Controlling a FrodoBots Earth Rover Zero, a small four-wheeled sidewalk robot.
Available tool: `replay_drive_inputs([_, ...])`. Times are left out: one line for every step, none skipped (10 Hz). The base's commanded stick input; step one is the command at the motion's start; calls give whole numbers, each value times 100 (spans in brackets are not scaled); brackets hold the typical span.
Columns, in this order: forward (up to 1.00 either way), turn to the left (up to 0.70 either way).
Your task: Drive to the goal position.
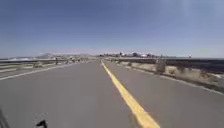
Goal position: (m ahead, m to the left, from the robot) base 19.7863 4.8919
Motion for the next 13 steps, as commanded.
replay_drive_inputs([85,0])
replay_drive_inputs([85,0])
replay_drive_inputs([85,0])
replay_drive_inputs([85,0])
replay_drive_inputs([85,2])
replay_drive_inputs([85,16])
replay_drive_inputs([85,34])
replay_drive_inputs([85,34])
replay_drive_inputs([85,0])
replay_drive_inputs([85,0])
replay_drive_inputs([85,0])
replay_drive_inputs([85,0])
replay_drive_inputs([85,0])
